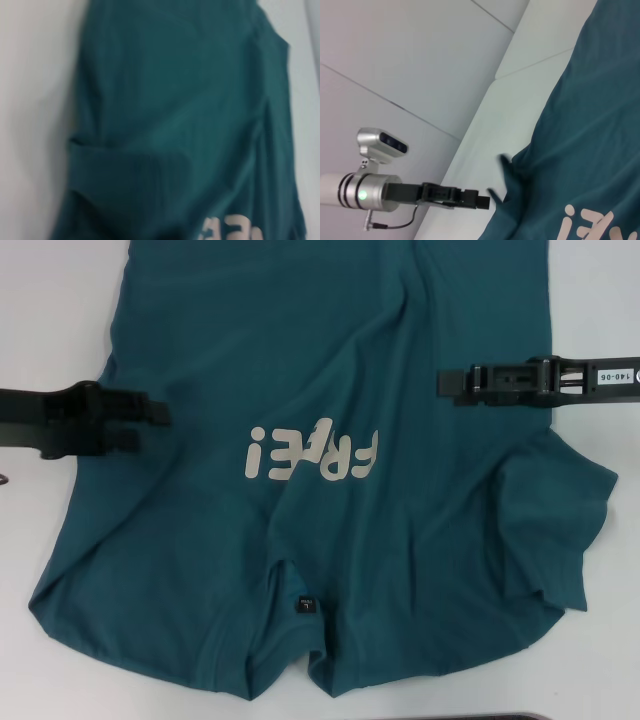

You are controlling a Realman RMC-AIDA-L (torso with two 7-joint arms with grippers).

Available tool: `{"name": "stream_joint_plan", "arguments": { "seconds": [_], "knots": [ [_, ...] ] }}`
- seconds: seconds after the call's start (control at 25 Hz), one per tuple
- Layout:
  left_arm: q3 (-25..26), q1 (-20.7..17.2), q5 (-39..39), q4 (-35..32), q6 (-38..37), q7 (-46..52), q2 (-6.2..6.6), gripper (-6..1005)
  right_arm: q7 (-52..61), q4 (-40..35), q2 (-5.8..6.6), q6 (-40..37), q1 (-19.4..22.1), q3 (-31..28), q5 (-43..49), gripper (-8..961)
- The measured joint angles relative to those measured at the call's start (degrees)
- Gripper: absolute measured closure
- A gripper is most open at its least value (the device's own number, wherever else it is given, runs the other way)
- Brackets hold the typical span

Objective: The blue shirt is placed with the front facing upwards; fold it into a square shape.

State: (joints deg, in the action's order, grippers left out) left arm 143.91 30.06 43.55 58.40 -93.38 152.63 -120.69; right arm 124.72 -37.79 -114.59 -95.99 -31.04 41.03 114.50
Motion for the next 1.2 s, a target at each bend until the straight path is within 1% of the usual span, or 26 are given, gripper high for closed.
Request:
{"name": "stream_joint_plan", "arguments": {
  "seconds": [0.12,0.24,0.32,0.4,0.44,0.56,0.64,0.72,0.88,1.08,1.2],
  "knots": [
    [-0.13,0.37,2.34,0.68,-4.09,-2.36,-0.25,365,0.0,0.0,0.14,0.05,-0.12,-0.06,-0.01,56],
    [0.2,0.49,4.27,1.24,-6.33,-3.5,-0.21,366,0.0,0.0,0.25,0.1,-0.38,-0.08,-0.02,57],
    [0.52,-0.53,4.04,2.25,-4.37,-2.2,0.07,366,0.0,0.0,0.27,0.14,-0.54,-0.04,-0.02,57],
    [0.52,-1.91,3.74,2.26,-1.78,-0.71,0.94,366,0.0,0.0,0.31,0.19,-0.6,-0.01,-0.02,58],
    [0.4,-2.6,3.68,1.83,-0.37,-0.28,1.72,366,0.0,0.0,0.36,0.22,-0.6,0.0,-0.02,58],
    [0.15,-3.81,3.54,0.0,1.82,-0.6,3.52,366,0.0,0.0,0.48,0.22,-0.6,-0.03,-0.02,59],
    [0.2,-4.42,3.22,-0.92,3.37,-1.18,4.17,366,0.0,0.0,0.53,0.22,-0.6,-0.06,-0.01,59],
    [-0.09,-4.76,2.6,-1.53,4.99,-1.39,4.14,367,0.0,0.0,0.54,0.22,-0.6,-0.07,0.0,60],
    [-0.41,-4.65,0.26,-3.36,8.67,-1.5,3.44,367,0.1,0.0,0.54,0.22,-0.59,-0.08,0.02,61],
    [-0.43,-4.09,-0.03,-5.27,11.35,-2.72,2.81,367,0.59,0.0,0.54,0.2,-0.42,-0.08,0.03,62],
    [-0.46,-3.65,-0.08,-6.24,12.95,-3.74,2.73,367,0.61,0.0,0.56,0.19,-0.28,-0.08,0.0,63]
  ]
}}
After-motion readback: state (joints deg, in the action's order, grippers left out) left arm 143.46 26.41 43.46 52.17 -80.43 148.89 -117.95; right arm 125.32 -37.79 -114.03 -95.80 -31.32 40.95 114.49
